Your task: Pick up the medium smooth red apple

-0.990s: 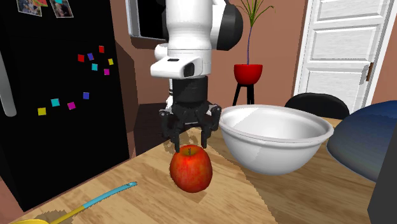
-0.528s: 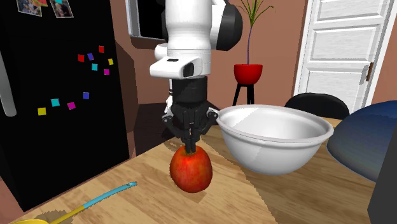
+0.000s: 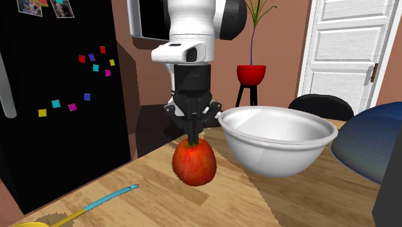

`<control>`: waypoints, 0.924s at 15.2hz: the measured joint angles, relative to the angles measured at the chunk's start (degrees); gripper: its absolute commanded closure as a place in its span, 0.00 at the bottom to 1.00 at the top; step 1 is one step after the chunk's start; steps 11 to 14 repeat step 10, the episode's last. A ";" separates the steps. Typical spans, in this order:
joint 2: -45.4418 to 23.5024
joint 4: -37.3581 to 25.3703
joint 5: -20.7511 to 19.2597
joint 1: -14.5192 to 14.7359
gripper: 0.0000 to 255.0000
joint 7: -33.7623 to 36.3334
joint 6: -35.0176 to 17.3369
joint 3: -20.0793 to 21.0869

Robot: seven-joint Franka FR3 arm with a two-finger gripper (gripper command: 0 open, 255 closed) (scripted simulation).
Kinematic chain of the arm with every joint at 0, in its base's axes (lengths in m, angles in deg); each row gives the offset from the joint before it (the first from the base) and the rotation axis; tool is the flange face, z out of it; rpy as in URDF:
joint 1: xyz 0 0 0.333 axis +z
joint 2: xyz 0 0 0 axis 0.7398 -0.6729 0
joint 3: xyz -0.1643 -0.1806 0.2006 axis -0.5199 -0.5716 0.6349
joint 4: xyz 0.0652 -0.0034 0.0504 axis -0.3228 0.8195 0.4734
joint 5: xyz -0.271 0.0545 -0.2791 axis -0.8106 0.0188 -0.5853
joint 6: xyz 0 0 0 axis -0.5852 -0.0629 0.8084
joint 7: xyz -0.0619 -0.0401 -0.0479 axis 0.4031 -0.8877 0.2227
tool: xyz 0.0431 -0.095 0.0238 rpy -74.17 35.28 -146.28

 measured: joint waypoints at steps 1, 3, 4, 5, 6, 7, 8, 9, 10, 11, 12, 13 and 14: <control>0.40 -0.23 -0.06 0.02 1.00 0.04 0.63 -0.04; 1.05 -0.74 -0.16 0.12 1.00 0.20 1.79 -0.07; 1.46 -0.85 -0.21 0.07 1.00 0.13 2.29 -0.12; 1.93 -0.95 -0.28 0.10 1.00 0.17 2.87 -0.16; 2.18 -1.32 -0.31 0.08 1.00 0.17 3.48 -0.18; 2.66 -1.36 -0.37 0.10 1.00 0.20 4.01 -0.22; 2.90 -1.87 -0.42 0.17 1.00 0.32 4.76 -0.22; 3.24 -2.32 -0.46 0.10 1.00 0.24 5.55 -0.26; 3.42 -2.51 -0.48 0.10 1.00 0.25 5.89 -0.28; 3.42 -2.51 -0.48 0.10 1.00 0.25 5.89 -0.28; 3.42 -2.51 -0.48 0.10 1.00 0.25 5.89 -0.28; 3.42 -2.51 -0.48 0.10 1.00 0.25 5.89 -0.28; 3.42 -2.51 -0.48 0.10 1.00 0.25 5.89 -0.28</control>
